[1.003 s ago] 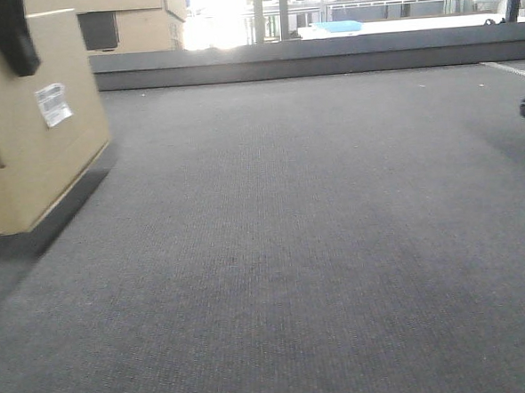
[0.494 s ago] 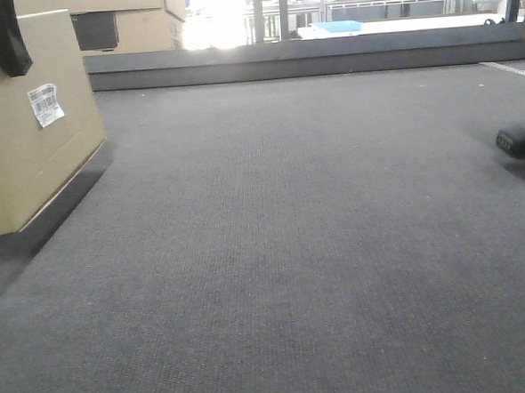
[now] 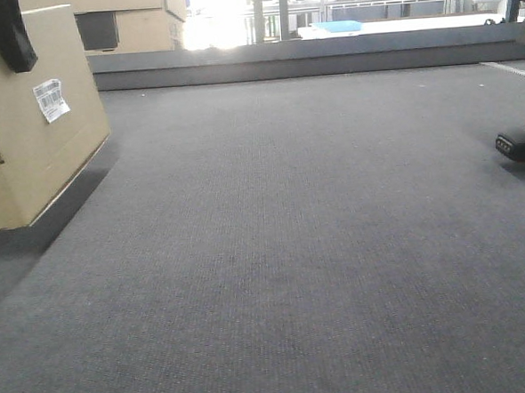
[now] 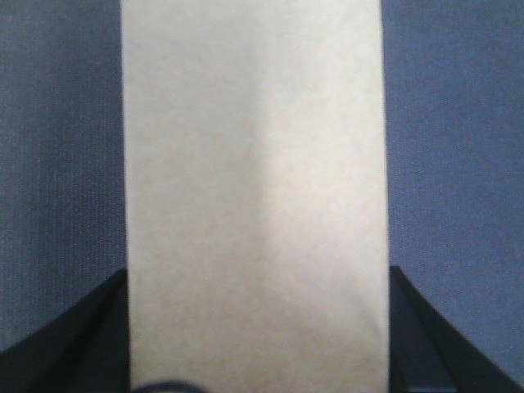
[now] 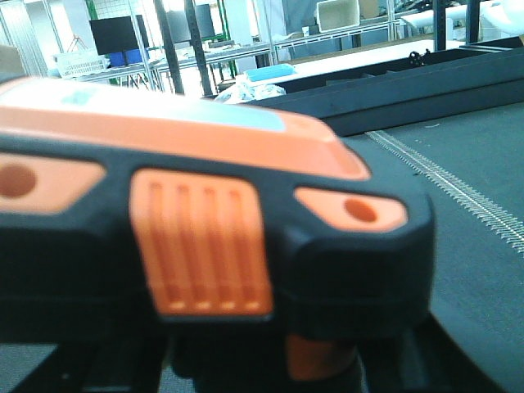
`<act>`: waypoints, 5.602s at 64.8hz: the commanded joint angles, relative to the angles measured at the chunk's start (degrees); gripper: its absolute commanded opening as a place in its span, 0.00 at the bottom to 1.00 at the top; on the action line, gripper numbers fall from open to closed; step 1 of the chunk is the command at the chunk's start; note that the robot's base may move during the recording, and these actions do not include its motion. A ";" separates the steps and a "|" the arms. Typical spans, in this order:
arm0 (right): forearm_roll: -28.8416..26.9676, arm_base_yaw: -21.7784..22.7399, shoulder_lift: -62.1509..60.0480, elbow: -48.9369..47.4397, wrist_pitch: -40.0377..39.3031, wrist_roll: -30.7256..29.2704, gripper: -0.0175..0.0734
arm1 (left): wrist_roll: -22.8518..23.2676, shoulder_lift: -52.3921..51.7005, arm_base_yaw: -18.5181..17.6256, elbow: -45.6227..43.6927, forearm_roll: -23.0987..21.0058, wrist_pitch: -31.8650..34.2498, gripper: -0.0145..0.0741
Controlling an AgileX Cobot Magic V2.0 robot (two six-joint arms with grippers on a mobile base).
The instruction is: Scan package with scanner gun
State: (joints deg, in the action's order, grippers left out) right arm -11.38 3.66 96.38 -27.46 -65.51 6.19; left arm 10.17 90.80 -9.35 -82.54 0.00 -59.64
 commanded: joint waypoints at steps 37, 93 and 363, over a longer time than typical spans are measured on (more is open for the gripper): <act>-5.75 0.31 -0.41 -0.52 1.37 0.15 0.69 | -0.10 -0.86 0.05 -0.45 -0.78 0.97 0.04; 0.20 0.31 -1.64 -0.33 4.96 -1.33 0.81 | -0.10 -0.86 0.05 -0.45 -0.87 0.97 0.04; 7.88 0.31 -82.35 6.99 72.79 -0.45 0.01 | -5.47 -77.52 6.98 61.43 4.05 58.99 0.04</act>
State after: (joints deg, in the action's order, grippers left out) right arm -3.61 3.76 14.27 -20.01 8.17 5.64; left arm 4.62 16.52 -2.31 -21.74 3.84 -0.48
